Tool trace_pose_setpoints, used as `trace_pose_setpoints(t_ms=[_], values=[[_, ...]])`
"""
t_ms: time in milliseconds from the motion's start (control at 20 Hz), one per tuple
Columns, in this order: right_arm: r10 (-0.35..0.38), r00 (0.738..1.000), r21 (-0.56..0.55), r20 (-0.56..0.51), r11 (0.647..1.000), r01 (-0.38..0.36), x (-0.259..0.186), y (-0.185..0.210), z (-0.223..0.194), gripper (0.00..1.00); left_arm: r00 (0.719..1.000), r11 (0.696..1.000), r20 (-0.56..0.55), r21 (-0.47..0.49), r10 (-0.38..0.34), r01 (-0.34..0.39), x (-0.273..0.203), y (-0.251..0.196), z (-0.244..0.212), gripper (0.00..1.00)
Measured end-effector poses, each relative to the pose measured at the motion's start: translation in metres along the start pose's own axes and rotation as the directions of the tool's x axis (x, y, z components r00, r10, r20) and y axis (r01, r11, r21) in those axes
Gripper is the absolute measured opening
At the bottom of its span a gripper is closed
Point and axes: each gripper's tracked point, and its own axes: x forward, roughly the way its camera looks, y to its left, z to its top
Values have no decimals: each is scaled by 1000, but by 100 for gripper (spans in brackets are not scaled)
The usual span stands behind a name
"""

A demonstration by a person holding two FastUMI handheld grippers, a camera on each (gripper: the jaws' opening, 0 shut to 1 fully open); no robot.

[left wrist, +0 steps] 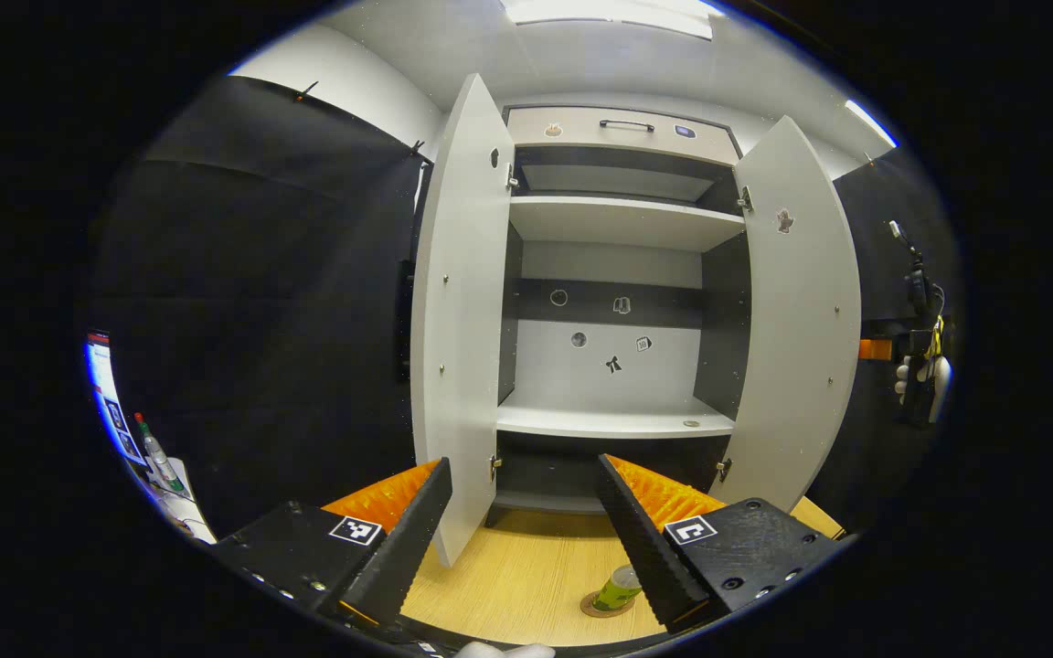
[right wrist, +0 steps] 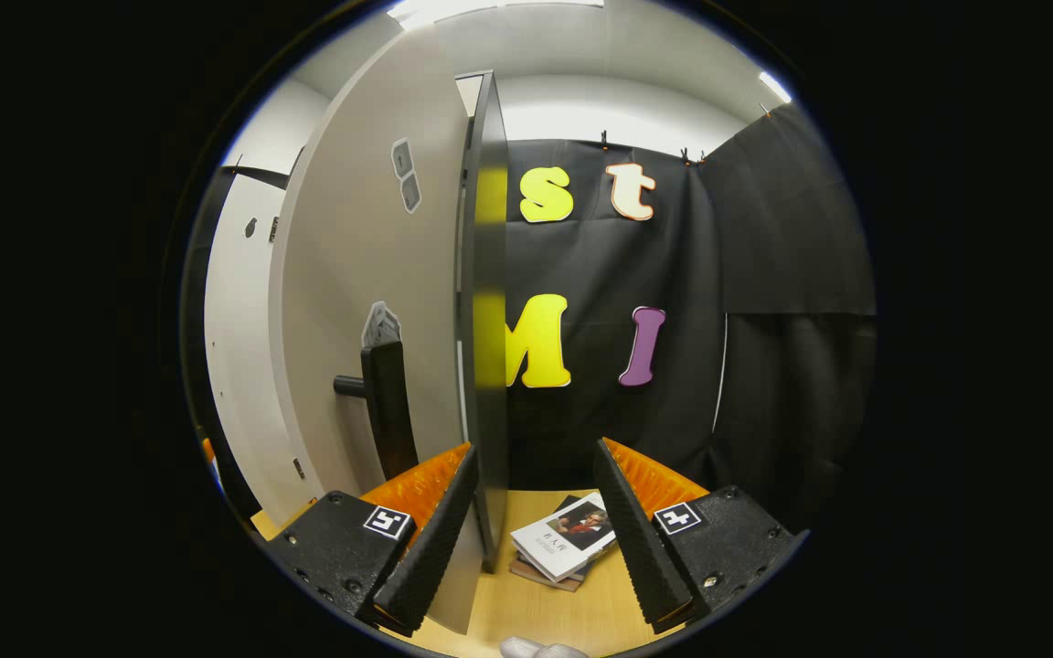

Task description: Grasp the bottle in the cabinet with the left hand and place it on the coaster, then close the right door with the right hand and the left door with the left hand.

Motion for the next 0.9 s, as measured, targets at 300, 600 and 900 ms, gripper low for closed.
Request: trace_pose_setpoints(t_ms=[300, 600, 900], values=[[72, 997, -52, -1, 996, -72, 1, 66, 1, 79, 1000, 1000, 8, 8, 11, -11, -4, 8, 1, 96], [116, 993, -60, 18, 992, -115, 23, 129, 0, 80, 1000, 999, 16, 33, 4, -4, -13, 17, 4, 96], [187, 982, -55, 25, 981, -185, 31, 179, -4, 80, 1000, 999, 14, 42, -3, 2, -14, 25, 5, 96]])
